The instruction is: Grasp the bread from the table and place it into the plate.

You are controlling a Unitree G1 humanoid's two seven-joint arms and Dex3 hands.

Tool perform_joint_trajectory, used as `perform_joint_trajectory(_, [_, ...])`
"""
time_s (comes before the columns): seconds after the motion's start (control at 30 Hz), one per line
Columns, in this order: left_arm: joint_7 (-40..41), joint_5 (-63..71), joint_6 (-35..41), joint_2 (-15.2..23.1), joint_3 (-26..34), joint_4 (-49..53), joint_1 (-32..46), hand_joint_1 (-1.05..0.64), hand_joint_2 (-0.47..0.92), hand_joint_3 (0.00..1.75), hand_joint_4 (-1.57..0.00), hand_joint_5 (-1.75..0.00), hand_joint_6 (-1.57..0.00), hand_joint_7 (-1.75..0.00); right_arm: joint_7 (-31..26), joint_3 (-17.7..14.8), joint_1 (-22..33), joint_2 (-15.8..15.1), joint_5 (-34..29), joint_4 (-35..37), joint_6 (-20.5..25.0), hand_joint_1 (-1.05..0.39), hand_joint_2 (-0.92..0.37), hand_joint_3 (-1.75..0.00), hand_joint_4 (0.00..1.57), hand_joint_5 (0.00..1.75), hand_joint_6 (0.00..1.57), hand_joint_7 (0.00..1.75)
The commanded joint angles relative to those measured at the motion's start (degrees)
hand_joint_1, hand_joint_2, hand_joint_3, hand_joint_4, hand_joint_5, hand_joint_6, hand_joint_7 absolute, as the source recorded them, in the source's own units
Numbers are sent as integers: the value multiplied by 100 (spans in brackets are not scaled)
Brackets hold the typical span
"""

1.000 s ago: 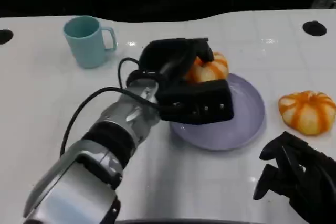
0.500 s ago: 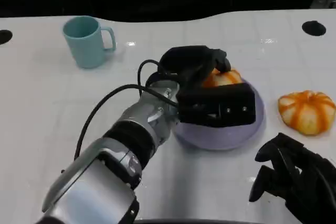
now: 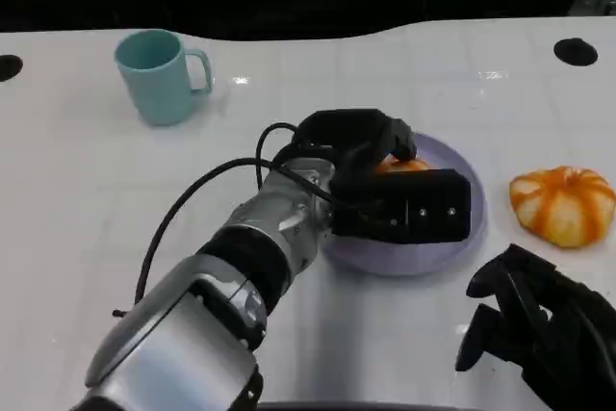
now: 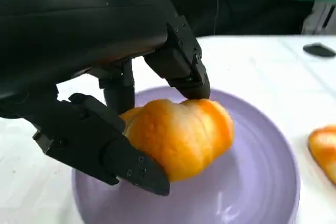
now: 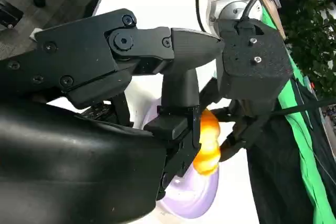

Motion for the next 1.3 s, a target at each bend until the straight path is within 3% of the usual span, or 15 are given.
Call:
perform_joint_trajectory(0.03, [-366, -61, -108, 95, 22, 40, -171, -53, 92, 24, -35, -30, -31, 0, 0, -14, 38, -35, -4, -23, -95, -45, -92, -42, 61, 175, 47, 161])
perform_joint_trajectory(0.23, [-1159, -146, -248, 234, 68, 24, -263, -79, 92, 50, -13, -15, -22, 0, -27, -14, 4, -60, -5, -35, -32, -45, -92, -42, 61, 175, 47, 161])
perform_joint_trajectory(0.4, [-1741, -401, -367, 331, 271, -47, -307, -92, 92, 58, -2, -9, -14, 0, -63, -14, -14, -52, -13, -38, -20, -45, -92, -41, 61, 175, 46, 163])
perform_joint_trajectory(0.53, [-1967, -703, -534, 494, 553, -307, -228, -96, 92, 57, -4, -10, -16, -1, -27, -24, -16, -51, 9, -11, -53, -45, -92, -41, 61, 175, 45, 163])
perform_joint_trajectory(0.87, [-2450, -2100, -978, 765, 1661, -1291, 469, -79, 92, 46, -21, -24, -30, -7, -64, -26, -14, -23, 16, -7, -37, -44, -92, -41, 61, 175, 45, 163])
perform_joint_trajectory(0.97, [-2714, -2733, -947, 766, 2111, -1711, 828, -77, 92, 42, -29, -41, -35, -7, -81, -33, -22, -13, 30, -16, -6, -44, -92, -41, 61, 175, 45, 163])
perform_joint_trajectory(1.07, [-2789, -3196, -759, 715, 2414, -2231, 1217, -71, 92, 39, -22, -94, -41, -7, -112, -27, -25, -11, 23, -37, 22, -44, -92, -41, 61, 175, 45, 163])
perform_joint_trajectory(1.3, [-2897, -4456, 279, 576, 3082, -4029, 2343, -61, 92, 42, -47, -116, -68, -22, -109, -33, -35, -21, 33, -34, 31, -43, -92, -42, 61, 175, 45, 163])
